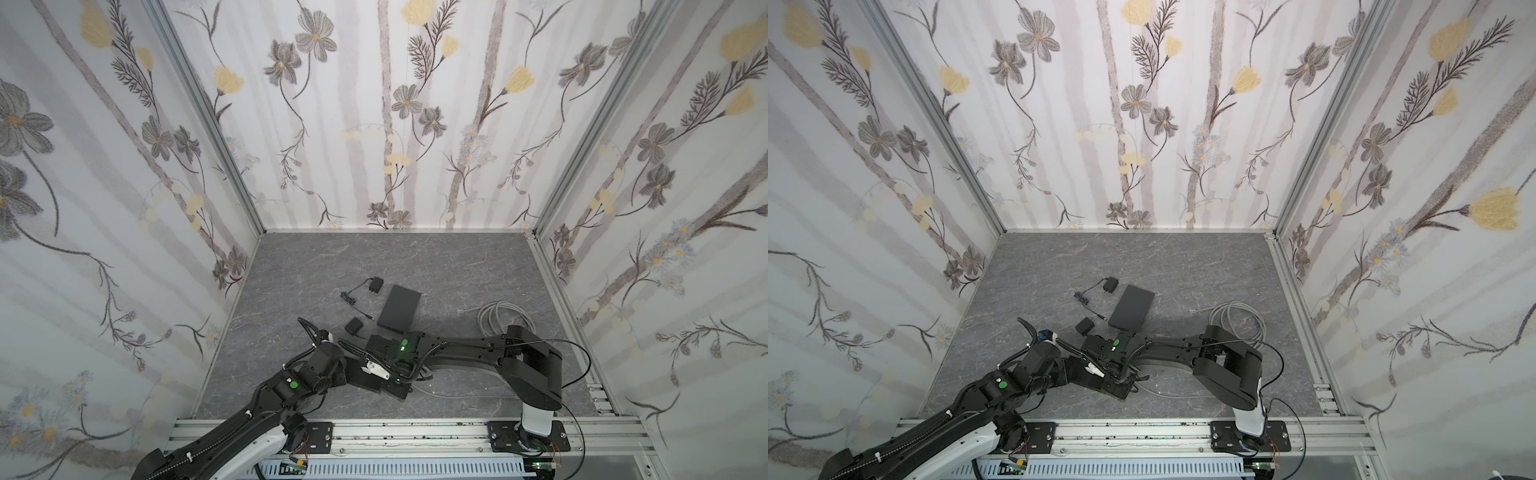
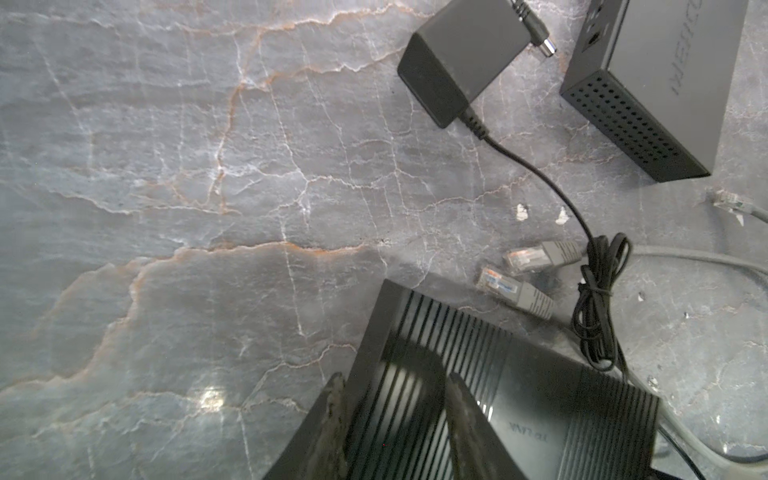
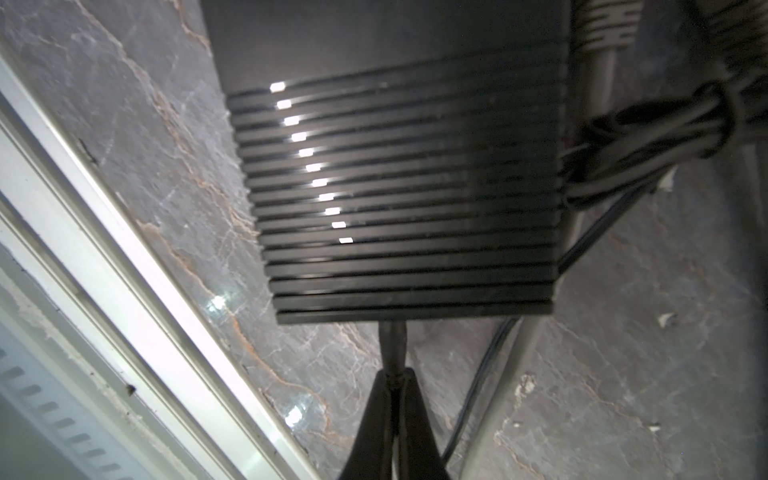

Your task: Insert the plug into the switch port

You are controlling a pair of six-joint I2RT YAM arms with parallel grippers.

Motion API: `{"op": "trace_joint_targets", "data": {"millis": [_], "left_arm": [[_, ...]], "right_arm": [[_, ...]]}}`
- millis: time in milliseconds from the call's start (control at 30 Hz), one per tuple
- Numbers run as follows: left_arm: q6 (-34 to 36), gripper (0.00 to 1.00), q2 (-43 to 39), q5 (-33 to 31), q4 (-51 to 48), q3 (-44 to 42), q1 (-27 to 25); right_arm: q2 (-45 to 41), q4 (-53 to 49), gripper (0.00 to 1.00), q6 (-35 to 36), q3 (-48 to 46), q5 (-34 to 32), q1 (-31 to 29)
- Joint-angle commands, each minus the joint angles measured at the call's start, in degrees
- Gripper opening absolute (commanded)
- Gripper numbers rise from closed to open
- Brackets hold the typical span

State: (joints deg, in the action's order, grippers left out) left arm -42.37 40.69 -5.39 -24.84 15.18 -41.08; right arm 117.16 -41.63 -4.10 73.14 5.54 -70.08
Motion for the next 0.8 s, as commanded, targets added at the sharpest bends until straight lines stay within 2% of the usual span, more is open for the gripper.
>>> {"op": "trace_joint_targets", "data": {"millis": [0,300,767], "left_arm": [[0.1,0.39,0.6,5.3,2.6,0.1,-0.1],[0.2,0.39,0.8,5.6,2.9,0.0,-0.1],[0.9,0.39,-0.1,7.1,3.8,-0.4,-0.1]], "right_arm": [[0.6,10.7,0.00,2.3,2.0,0.2,0.1],[2.4,12.0,0.00,3.9,4.1,0.5,0.2],[2.1,20.1,0.00,7.3,4.4,1.3,0.3]]}}
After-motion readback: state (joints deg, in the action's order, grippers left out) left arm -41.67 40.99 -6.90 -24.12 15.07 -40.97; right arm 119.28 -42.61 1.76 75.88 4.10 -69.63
